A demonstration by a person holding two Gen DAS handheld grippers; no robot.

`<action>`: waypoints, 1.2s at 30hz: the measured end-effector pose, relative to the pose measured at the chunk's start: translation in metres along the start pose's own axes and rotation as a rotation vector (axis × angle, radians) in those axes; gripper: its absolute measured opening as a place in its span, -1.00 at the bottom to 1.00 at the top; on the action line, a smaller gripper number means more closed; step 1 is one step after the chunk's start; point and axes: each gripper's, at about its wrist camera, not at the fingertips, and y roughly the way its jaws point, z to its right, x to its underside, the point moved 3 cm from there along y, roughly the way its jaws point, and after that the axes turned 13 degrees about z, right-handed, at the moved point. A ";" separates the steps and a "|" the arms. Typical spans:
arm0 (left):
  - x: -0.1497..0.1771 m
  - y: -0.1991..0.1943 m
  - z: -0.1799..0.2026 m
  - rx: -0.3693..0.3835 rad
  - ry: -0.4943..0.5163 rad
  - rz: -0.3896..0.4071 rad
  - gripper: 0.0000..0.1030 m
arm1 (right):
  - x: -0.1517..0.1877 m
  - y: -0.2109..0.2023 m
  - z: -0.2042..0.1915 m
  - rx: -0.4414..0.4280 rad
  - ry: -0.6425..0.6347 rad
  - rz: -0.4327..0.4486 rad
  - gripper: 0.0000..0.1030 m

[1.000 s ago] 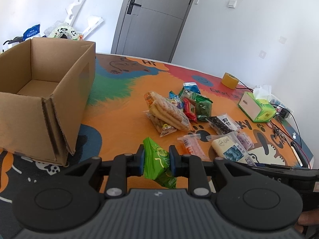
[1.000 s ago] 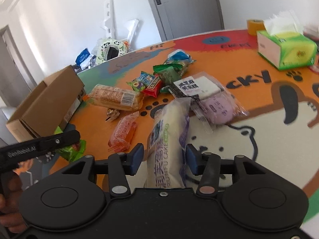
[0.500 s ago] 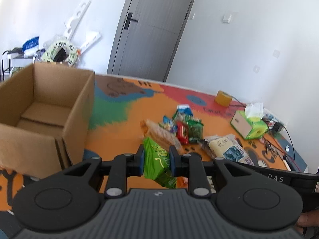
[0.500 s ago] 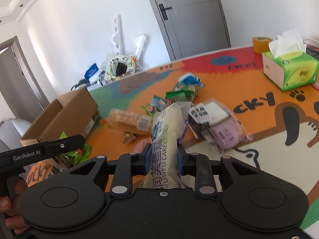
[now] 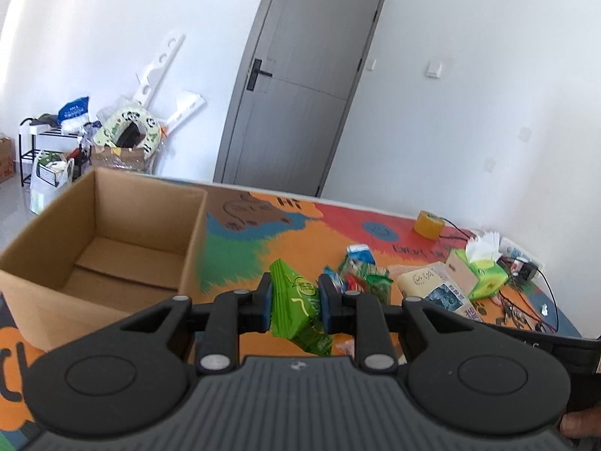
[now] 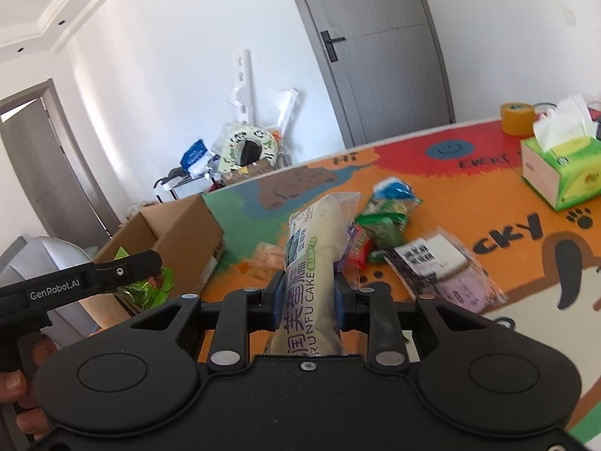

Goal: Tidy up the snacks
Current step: 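Carry green snack with left gripper while right gripper carries cake bag toward box, then open left gripper over box while right gripper releases cake bag into box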

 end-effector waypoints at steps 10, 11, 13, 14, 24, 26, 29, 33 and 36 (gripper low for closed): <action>-0.018 -0.007 -0.022 -0.042 -0.012 0.050 -0.55 | -0.009 0.012 -0.020 -0.038 -0.005 0.016 -0.49; -0.020 -0.008 -0.023 -0.046 -0.013 0.055 -0.55 | -0.009 0.013 -0.021 -0.042 -0.004 0.016 -0.49; -0.023 -0.008 -0.027 -0.052 -0.015 0.064 -0.55 | -0.011 0.015 -0.025 -0.049 -0.001 0.018 -0.49; -0.024 -0.009 -0.029 -0.055 -0.015 0.068 -0.55 | -0.011 0.016 -0.027 -0.053 0.000 0.018 -0.49; -0.033 -0.004 -0.055 -0.105 -0.022 0.080 -0.55 | -0.014 0.040 -0.052 -0.105 -0.009 0.009 -0.49; -0.034 -0.002 -0.062 -0.117 -0.028 0.080 -0.55 | -0.013 0.046 -0.057 -0.113 -0.005 0.001 -0.49; -0.035 0.000 -0.072 -0.134 -0.040 0.079 -0.55 | -0.012 0.055 -0.066 -0.127 -0.003 -0.010 -0.49; -0.035 0.004 -0.085 -0.153 -0.056 0.074 -0.55 | -0.012 0.066 -0.079 -0.143 -0.007 -0.019 -0.49; -0.034 0.009 -0.096 -0.165 -0.067 0.062 -0.55 | -0.012 0.072 -0.089 -0.157 -0.013 -0.023 -0.49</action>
